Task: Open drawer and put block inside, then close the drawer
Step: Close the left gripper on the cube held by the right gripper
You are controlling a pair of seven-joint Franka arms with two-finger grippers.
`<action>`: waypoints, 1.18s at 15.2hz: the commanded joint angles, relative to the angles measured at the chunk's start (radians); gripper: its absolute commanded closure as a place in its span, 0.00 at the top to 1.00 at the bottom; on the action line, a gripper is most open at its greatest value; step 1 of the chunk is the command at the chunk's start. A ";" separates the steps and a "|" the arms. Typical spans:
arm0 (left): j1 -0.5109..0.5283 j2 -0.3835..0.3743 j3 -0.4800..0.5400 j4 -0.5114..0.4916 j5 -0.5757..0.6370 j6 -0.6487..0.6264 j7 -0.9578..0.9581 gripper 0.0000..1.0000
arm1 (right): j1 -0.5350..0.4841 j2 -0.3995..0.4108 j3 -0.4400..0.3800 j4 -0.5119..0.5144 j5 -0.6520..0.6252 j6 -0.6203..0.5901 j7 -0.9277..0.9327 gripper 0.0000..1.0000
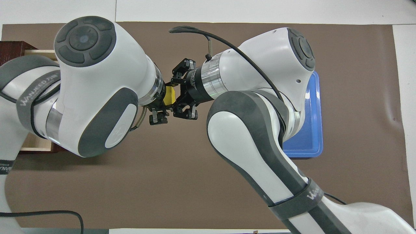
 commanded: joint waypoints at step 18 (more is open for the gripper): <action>-0.013 0.012 0.015 0.051 0.015 -0.053 -0.013 0.00 | -0.050 -0.024 0.005 -0.020 0.027 -0.037 -0.009 1.00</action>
